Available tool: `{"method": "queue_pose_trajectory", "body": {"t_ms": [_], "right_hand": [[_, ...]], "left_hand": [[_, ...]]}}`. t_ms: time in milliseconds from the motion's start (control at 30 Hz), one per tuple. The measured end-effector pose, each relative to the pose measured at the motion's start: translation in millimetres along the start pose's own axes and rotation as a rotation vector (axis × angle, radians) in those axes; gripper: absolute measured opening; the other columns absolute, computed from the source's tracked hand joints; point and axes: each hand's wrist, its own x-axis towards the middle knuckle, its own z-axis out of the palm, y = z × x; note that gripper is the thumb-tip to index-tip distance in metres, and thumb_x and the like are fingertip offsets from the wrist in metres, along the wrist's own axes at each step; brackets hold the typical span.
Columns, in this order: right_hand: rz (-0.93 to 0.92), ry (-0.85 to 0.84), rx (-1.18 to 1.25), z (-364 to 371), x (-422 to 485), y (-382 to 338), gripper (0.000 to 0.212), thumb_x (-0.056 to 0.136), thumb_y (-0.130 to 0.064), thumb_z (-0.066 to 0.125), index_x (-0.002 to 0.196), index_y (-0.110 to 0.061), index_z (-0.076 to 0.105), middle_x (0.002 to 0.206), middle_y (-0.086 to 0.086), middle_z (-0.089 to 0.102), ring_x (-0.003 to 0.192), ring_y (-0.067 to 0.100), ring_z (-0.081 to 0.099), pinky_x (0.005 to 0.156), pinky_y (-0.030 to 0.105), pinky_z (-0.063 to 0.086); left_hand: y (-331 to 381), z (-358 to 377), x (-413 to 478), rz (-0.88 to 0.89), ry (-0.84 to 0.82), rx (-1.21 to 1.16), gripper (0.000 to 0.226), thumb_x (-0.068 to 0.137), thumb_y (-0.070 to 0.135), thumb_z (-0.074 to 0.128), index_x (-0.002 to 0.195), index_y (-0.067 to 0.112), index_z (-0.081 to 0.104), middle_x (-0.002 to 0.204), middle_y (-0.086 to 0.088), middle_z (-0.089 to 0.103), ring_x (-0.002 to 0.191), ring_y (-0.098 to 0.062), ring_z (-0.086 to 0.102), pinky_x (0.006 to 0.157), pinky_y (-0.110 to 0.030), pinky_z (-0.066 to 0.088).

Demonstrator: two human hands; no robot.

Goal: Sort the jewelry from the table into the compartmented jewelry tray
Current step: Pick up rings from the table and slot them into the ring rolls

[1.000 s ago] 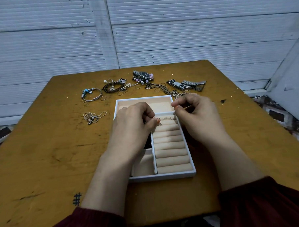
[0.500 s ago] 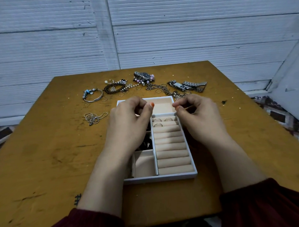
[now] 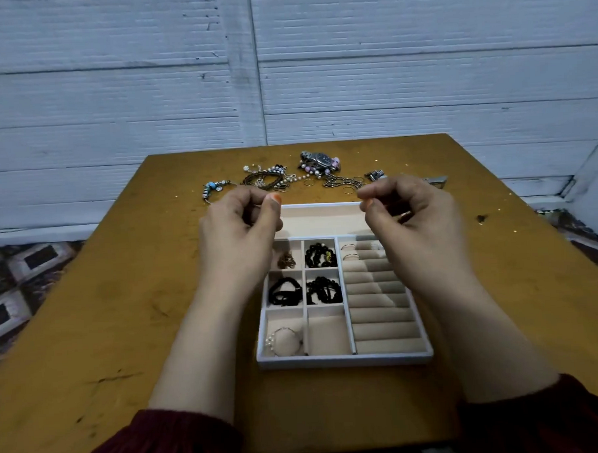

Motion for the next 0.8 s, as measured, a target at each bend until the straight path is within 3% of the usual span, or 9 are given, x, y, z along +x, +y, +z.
{"method": "queue_pose_trajectory", "body": {"t_ms": [133,233,400,467,667,800], "right_hand": [[-0.02,-0.087,-0.062,27.0,-1.0,-13.0,0.017,0.085,-0.013,0.062,0.085,-0.029,0.068,0.071,-0.014,0.063,0.068,0.003,0.057,0.058,0.014,0.043],[-0.068,-0.162,-0.203,46.8,-3.3,-21.1,0.014,0.083,-0.017,0.064,0.086,-0.031,0.067,0.072,-0.016,0.063,0.072,0.006,0.06,0.062,0.02,0.045],[-0.211,-0.411,-0.514,84.1,10.5,-33.5,0.02,0.082,-0.022,0.064,0.101,-0.027,0.068,0.097,-0.011,0.067,0.095,0.013,0.059,0.085,0.037,0.048],[-0.241,-0.508,-0.712,100.5,19.6,-38.3,0.022,0.084,-0.025,0.063,0.105,-0.03,0.067,0.109,-0.008,0.067,0.108,0.019,0.056,0.092,0.036,0.044],[-0.277,-0.566,-0.992,144.6,41.5,-38.0,0.014,0.085,-0.029,0.063,0.096,-0.033,0.07,0.108,-0.003,0.068,0.108,0.025,0.057,0.086,0.032,0.04],[-0.268,-0.584,-1.092,158.6,49.0,-28.8,0.019,0.085,-0.031,0.063,0.103,-0.029,0.069,0.112,0.002,0.067,0.11,0.028,0.056,0.088,0.033,0.04]], "left_hand": [[-17.2,-24.4,8.1,-0.05,0.085,0.022,0.015,0.088,0.029,0.059,0.074,0.026,0.062,0.064,0.003,0.066,0.056,-0.008,0.054,0.06,-0.026,0.044],[-32.6,-43.0,14.4,-0.085,0.165,0.083,0.01,0.081,0.034,0.052,0.079,0.03,0.062,0.069,0.002,0.067,0.067,-0.017,0.063,0.068,-0.037,0.054],[-54.0,-68.0,22.9,-0.131,0.176,0.169,0.013,0.086,0.017,0.055,0.093,0.026,0.062,0.07,0.012,0.058,0.083,-0.027,0.062,0.077,-0.04,0.052],[-60.1,-74.8,24.2,-0.133,0.183,0.198,0.018,0.086,0.011,0.054,0.096,0.025,0.062,0.071,0.014,0.056,0.085,-0.027,0.062,0.08,-0.039,0.052],[-72.4,-82.7,30.6,-0.158,0.196,0.182,0.02,0.084,0.008,0.055,0.093,0.025,0.061,0.071,0.013,0.057,0.082,-0.025,0.062,0.078,-0.035,0.051],[-77.3,-81.9,32.0,-0.17,0.175,0.159,0.019,0.084,0.009,0.057,0.092,0.027,0.06,0.072,0.013,0.057,0.085,-0.026,0.063,0.082,-0.039,0.052]]}}
